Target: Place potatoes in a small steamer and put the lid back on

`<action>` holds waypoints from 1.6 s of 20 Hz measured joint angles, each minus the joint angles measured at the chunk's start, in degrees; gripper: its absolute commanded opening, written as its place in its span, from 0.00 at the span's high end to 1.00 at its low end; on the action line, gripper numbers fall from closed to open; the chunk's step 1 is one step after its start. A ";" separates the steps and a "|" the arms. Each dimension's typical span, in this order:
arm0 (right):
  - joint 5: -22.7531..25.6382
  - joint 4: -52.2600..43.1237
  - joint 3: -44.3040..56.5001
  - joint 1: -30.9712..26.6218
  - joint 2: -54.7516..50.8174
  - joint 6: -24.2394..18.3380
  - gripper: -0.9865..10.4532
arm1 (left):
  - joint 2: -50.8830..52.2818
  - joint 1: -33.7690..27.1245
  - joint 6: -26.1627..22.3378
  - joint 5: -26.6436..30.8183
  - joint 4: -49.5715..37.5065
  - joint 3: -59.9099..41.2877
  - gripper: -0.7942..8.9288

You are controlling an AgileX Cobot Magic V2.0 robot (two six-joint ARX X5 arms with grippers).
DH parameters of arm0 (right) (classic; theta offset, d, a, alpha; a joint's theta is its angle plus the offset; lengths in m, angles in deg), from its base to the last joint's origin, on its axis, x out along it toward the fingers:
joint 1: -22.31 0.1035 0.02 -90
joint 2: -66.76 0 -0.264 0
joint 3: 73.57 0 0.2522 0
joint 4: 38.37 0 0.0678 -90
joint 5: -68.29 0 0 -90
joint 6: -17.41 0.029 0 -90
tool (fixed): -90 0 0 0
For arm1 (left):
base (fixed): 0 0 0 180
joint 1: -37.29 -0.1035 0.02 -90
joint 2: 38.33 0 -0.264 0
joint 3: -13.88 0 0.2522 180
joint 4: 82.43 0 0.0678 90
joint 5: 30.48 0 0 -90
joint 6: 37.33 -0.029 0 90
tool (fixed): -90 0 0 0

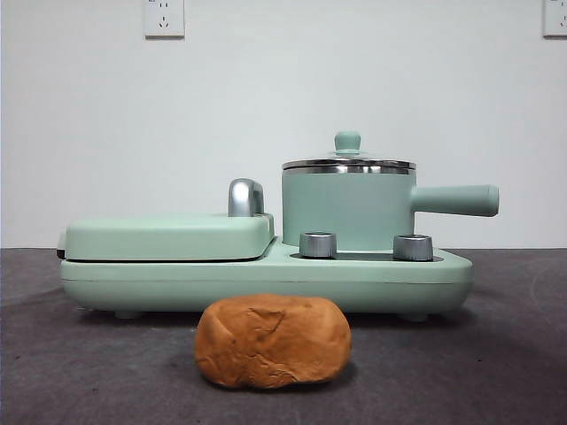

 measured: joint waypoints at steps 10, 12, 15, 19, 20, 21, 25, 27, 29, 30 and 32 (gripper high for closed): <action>-3.21 -10.43 -0.79 0.00 0.00 17.35 0.90 | 0.00 0.00 1.97 -1.36 -13.29 2.36 0.90; -3.19 -9.66 -2.60 0.00 0.02 18.36 0.90 | -0.15 0.00 1.97 -1.36 -10.93 5.66 0.90; -3.21 -6.14 -8.04 0.00 0.90 18.97 0.90 | -1.64 0.00 1.75 -1.38 -6.40 12.70 0.90; -3.69 4.35 -18.18 0.00 5.27 18.82 0.90 | -6.78 0.00 -0.76 -1.73 2.12 23.06 0.90; -4.63 6.67 -20.39 0.00 6.80 18.49 0.90 | -8.33 0.00 -1.44 -2.40 4.07 25.24 0.90; -5.99 8.59 -22.51 0.00 8.44 17.92 0.90 | -9.88 0.00 -2.19 -3.21 5.75 27.21 0.90; -13.53 15.06 -32.06 0.00 16.39 12.76 0.90 | -17.51 0.00 -5.09 -11.08 11.21 34.97 0.90; -16.04 18.01 -36.17 0.00 19.76 9.75 0.90 | -20.70 0.00 -6.27 -15.45 13.40 37.46 0.90; -18.32 22.10 -40.28 0.00 23.50 5.42 0.90 | -24.30 0.00 -8.26 -19.85 16.26 39.82 0.90; -19.08 23.93 -41.66 0.00 24.98 3.34 0.90 | -25.81 0.04 -9.35 -21.44 17.38 40.61 0.90; -20.20 28.22 -44.09 0.00 28.20 -1.81 0.90 | -28.48 0.52 -12.28 -23.47 20.44 41.99 0.90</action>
